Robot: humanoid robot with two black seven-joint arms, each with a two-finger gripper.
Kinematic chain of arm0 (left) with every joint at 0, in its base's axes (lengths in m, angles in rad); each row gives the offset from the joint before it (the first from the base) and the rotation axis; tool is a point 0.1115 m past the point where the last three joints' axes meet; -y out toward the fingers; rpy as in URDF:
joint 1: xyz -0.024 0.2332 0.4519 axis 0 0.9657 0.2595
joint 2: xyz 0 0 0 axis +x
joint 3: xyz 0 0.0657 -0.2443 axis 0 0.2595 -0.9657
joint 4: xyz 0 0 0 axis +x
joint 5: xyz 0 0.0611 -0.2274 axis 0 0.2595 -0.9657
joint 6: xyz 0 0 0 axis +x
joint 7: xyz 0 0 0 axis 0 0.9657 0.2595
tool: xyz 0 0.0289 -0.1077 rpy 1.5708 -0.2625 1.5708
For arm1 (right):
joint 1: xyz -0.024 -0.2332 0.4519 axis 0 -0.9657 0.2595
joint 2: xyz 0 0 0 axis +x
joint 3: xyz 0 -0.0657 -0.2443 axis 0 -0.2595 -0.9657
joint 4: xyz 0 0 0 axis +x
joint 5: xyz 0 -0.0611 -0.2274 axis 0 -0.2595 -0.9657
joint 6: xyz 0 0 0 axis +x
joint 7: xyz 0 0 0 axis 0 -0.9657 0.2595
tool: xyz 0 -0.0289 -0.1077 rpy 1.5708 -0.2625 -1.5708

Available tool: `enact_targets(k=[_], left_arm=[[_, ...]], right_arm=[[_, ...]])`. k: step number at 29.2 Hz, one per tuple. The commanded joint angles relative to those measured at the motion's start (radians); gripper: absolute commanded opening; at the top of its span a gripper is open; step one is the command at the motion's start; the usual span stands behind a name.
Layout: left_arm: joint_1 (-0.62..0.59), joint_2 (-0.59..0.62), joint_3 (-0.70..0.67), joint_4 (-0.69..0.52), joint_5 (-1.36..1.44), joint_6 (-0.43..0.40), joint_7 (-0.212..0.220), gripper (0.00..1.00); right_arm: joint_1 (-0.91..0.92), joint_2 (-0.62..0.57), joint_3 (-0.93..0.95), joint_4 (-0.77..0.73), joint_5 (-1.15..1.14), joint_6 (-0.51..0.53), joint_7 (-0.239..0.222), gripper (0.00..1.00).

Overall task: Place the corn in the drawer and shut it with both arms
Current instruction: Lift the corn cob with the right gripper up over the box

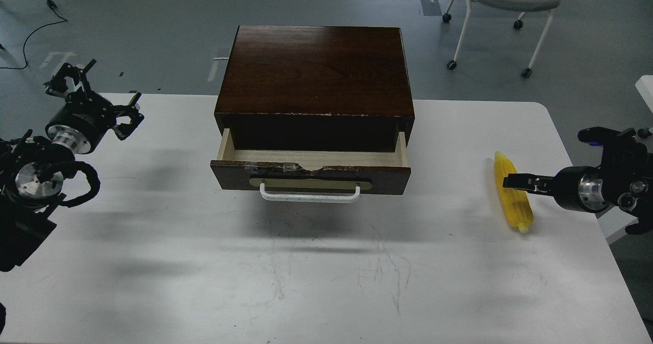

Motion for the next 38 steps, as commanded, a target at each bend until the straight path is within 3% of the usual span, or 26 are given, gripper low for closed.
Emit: enact_targets(k=[1,8,9,16,20,26,31,33,36,38], left_arm=[[0.0,0.0,0.0,0.018,-0.001,0.0,-0.002,0.98],[0.0,0.01,0.0,0.028,-0.003,0.0,-0.002,0.98],[0.0,0.011,0.0,0.028,-0.003,0.0,-0.002,0.98],[-0.001,0.036,0.0,0.028,0.0,0.0,0.0,0.98],[-0.004,0.063,0.006,0.028,0.0,0.0,0.015,0.98],[-0.018,0.068,0.017,0.045,0.011,0.0,0.029,0.98],[-0.011,0.071,0.026,0.045,0.038,0.0,0.066,0.98],[-0.011,0.07,0.026,0.045,0.049,0.0,0.064,0.98],[-0.014,0.073,0.008,0.046,0.045,0.0,0.051,0.98],[-0.015,0.071,-0.003,0.046,0.043,0.0,0.023,0.98]], right_arm=[[-0.001,0.05,-0.067,-0.061,0.0,-0.002,0.0,0.53],[0.018,0.054,-0.081,-0.052,0.005,-0.031,0.0,0.08],[0.019,0.052,-0.079,-0.05,0.005,-0.031,0.0,0.06],[0.183,-0.049,-0.069,0.033,0.011,-0.042,0.017,0.03],[0.391,-0.094,-0.075,0.177,-0.011,-0.037,0.023,0.0],[0.597,-0.065,-0.067,0.249,-0.282,-0.031,0.026,0.0],[0.722,0.112,-0.079,0.347,-0.403,-0.025,0.052,0.0],[0.736,0.155,-0.081,0.353,-0.46,-0.025,0.053,0.0],[0.743,0.27,-0.081,0.358,-0.615,-0.025,0.093,0.0],[0.743,0.323,-0.085,0.358,-0.664,-0.025,0.104,0.01]])
